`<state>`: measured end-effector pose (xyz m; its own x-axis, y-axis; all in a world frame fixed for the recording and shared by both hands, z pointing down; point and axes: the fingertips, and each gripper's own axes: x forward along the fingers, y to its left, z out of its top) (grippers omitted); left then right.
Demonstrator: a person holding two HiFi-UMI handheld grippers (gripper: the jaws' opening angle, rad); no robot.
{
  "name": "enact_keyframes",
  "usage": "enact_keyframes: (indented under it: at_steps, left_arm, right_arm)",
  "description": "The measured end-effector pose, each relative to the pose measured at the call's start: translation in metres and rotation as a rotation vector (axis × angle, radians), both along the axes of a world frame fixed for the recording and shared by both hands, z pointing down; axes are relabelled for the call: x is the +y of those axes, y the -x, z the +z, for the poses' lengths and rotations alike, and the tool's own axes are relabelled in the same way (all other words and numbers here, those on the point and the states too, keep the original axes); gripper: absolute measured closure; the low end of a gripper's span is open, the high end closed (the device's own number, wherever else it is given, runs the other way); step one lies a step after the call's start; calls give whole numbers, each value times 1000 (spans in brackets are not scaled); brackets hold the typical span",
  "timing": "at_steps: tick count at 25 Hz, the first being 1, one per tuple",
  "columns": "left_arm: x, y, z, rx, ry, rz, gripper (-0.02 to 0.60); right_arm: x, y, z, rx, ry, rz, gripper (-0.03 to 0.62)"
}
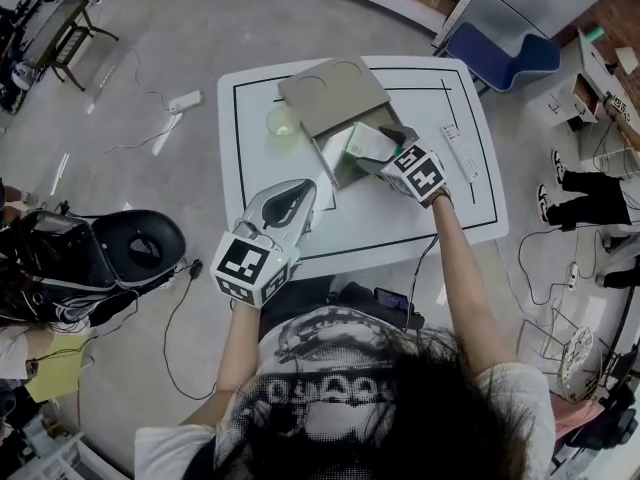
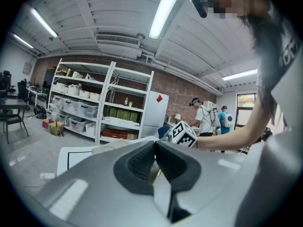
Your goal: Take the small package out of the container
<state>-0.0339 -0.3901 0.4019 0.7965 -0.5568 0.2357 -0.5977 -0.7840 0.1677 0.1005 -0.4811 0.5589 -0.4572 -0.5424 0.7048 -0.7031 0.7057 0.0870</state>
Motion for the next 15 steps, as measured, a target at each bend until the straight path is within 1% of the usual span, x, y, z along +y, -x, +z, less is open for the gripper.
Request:
enact_keyframes:
  at_steps: [9,15]
  left_arm:
    - [40,-21,-4,0,-18,11,581]
    - [72,-44,-7,-3,-28,25,581]
  right_arm:
    - [65,-5,-53,-145,-136,83,221]
    - [114,-16,-79,-211,-192,122,221]
